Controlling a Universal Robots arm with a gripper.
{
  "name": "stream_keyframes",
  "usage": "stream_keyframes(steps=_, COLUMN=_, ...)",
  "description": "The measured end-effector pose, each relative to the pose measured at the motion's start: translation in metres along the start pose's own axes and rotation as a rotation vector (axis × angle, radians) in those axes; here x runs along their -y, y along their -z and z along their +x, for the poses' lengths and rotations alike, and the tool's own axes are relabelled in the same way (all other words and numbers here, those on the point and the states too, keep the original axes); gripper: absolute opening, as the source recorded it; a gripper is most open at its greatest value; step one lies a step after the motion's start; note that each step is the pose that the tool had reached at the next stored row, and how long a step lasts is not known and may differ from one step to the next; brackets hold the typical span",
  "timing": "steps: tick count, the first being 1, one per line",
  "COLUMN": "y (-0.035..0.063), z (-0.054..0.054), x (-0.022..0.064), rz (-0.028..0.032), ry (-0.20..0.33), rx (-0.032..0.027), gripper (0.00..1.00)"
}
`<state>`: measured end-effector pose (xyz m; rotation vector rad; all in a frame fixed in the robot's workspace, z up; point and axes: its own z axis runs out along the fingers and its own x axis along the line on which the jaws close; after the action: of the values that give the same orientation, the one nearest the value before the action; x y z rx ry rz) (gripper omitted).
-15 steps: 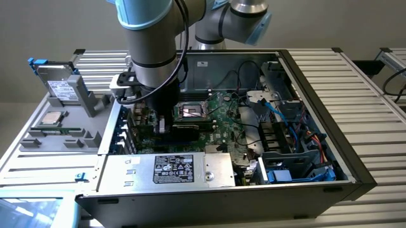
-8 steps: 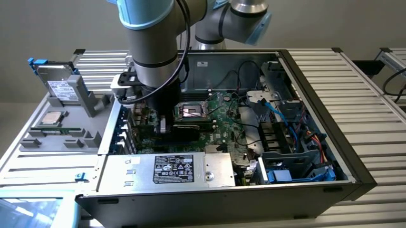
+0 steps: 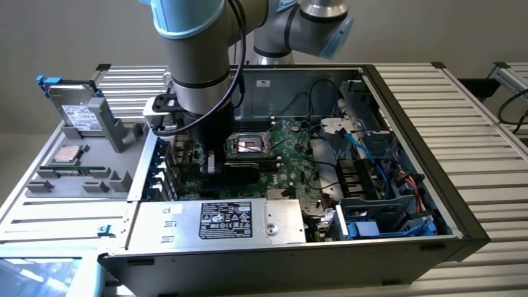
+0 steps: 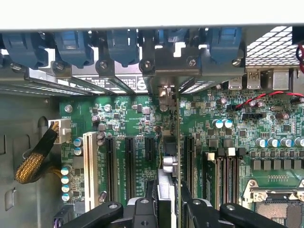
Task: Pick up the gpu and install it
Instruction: 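Insert the gpu into the slot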
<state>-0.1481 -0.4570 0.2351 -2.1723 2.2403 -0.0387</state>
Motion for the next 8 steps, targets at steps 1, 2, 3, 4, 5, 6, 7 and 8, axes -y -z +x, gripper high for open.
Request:
stream_keyframes(steps=1, y=0.0, z=0.0, x=0.0, rz=0.0, ry=0.0, rx=-0.0001, gripper=0.29)
stream_keyframes(steps=2, y=-0.0002, z=0.0001, x=-0.0001, rz=0.0, ry=0.0, rx=-0.0001, gripper=0.29)
stream_keyframes(steps=3, y=-0.0005, z=0.0001, x=-0.0001, rz=0.0, ry=0.0, rx=0.0, gripper=0.29)
stream_keyframes(steps=4, y=-0.0008, z=0.0001, x=-0.0001, rz=0.0001, ry=0.0, rx=0.0, gripper=0.29)
stream_keyframes(steps=5, y=-0.0011, z=0.0001, x=-0.0001, rz=0.0, ry=0.0, rx=-0.0001, gripper=0.29)
stream_keyframes(steps=6, y=-0.0011, z=0.0001, x=-0.0001, rz=0.0, ry=0.0, rx=-0.0002, gripper=0.29)
stream_keyframes(steps=7, y=-0.0013, z=0.0, x=-0.0001, rz=0.0, ry=0.0, rx=-0.0002, gripper=0.29)
stream_keyframes(steps=8, y=-0.0013, z=0.0, x=-0.0002, rz=0.0001, ry=0.0, rx=-0.0002, gripper=0.29)
